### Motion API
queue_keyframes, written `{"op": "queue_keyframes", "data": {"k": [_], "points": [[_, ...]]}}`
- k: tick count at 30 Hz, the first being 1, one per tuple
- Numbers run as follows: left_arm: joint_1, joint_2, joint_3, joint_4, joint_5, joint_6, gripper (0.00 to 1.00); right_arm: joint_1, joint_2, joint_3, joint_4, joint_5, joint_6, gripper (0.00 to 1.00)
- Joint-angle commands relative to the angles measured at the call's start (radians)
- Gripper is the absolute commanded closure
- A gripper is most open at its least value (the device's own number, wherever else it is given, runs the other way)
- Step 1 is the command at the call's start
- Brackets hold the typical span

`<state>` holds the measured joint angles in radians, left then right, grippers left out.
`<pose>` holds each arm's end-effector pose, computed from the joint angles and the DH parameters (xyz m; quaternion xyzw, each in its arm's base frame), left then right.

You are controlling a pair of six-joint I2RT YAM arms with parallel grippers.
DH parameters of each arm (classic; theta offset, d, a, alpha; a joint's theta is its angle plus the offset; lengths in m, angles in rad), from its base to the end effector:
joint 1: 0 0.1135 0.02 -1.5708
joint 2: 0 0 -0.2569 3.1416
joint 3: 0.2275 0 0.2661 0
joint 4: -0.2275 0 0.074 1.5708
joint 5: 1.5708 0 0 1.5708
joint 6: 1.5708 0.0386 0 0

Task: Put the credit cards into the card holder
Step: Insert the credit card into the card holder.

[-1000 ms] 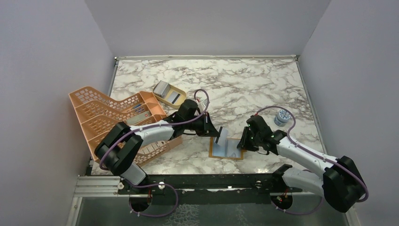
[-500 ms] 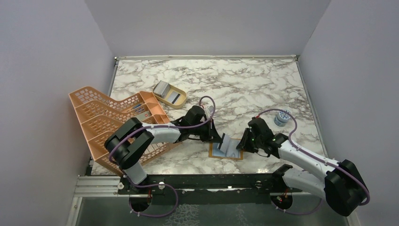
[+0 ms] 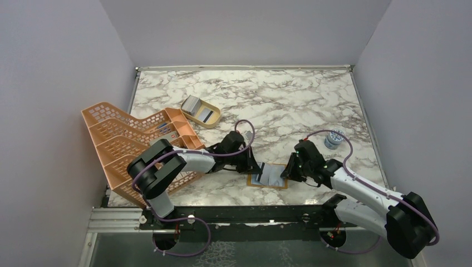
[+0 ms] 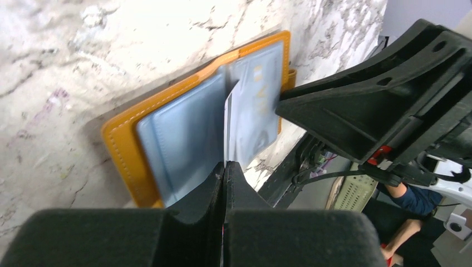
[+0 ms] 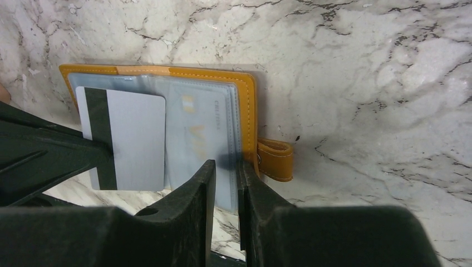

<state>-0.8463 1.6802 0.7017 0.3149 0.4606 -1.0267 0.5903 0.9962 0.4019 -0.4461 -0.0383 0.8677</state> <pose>0.2046 -0.2571 0.1204 0.0208 0.8806 -0.4652 0.0875 0.1535 0.1046 0.1366 0.1284 0.9563 0.1883 0.1831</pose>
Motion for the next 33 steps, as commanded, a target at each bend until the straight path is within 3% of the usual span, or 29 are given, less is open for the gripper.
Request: {"op": "queue_keyframes", "data": {"k": [1,14,33], "points": [[-0.02,-0.028,-0.042,0.019,-0.065,-0.042,1.0,0.008,-0.009,-0.021,-0.019,0.023,0.008,0.8],[-0.031,-0.074,-0.077,0.02,-0.132,-0.063,1.0,0.008,-0.017,-0.044,0.0,0.019,0.013,0.8],[-0.083,-0.014,-0.064,0.084,-0.173,-0.099,1.0,0.008,-0.045,-0.061,0.009,-0.001,0.015,0.8]]}}
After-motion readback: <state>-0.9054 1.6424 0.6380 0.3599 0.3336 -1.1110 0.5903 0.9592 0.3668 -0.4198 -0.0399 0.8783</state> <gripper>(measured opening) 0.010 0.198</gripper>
